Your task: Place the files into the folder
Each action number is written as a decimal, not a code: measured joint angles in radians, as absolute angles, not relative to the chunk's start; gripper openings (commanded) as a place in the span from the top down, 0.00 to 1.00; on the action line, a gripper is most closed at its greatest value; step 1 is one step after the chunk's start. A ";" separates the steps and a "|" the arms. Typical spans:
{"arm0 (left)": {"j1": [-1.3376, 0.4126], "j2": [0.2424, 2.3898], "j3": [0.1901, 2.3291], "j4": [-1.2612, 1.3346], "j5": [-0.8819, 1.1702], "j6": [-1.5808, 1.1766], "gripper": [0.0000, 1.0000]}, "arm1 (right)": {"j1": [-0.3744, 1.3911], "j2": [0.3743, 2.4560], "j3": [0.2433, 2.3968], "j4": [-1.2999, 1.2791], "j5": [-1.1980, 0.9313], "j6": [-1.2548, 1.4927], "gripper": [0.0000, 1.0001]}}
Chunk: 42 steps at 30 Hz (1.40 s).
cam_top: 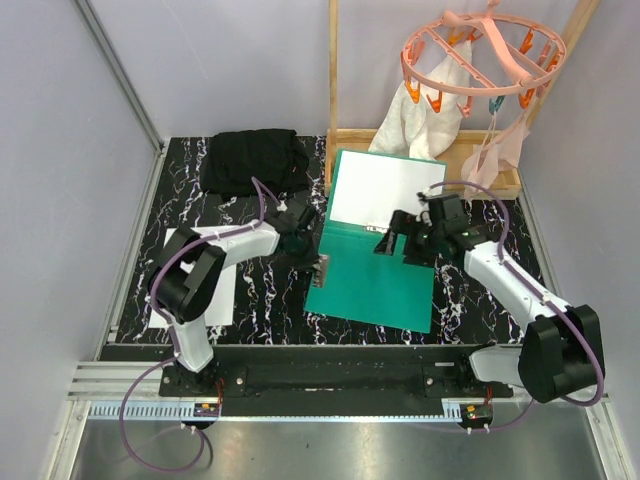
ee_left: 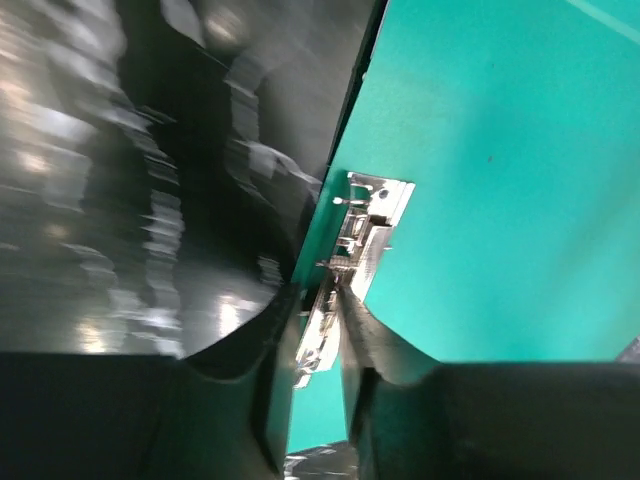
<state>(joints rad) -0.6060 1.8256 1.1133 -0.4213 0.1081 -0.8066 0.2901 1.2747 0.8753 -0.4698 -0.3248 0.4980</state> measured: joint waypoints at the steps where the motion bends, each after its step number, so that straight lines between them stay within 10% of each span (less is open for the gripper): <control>1: -0.622 1.826 1.108 -0.408 0.115 -0.826 0.70 | 0.314 1.284 0.873 -0.455 -0.337 0.507 0.00; 6: -0.706 1.822 1.069 -0.308 0.173 -0.928 0.54 | 0.415 1.337 0.816 -0.374 -0.414 0.564 0.08; 11: -0.715 1.766 1.007 -0.260 0.207 -0.957 0.38 | 0.455 1.342 0.707 -0.302 -0.459 0.644 0.44; 21: -0.677 1.713 1.007 -0.326 0.199 -0.820 0.61 | 0.601 1.404 0.590 -0.036 -0.490 0.828 0.66; 42: -0.743 1.602 0.790 -0.208 0.294 -0.798 0.75 | 0.611 1.642 0.698 0.087 -0.492 0.862 0.75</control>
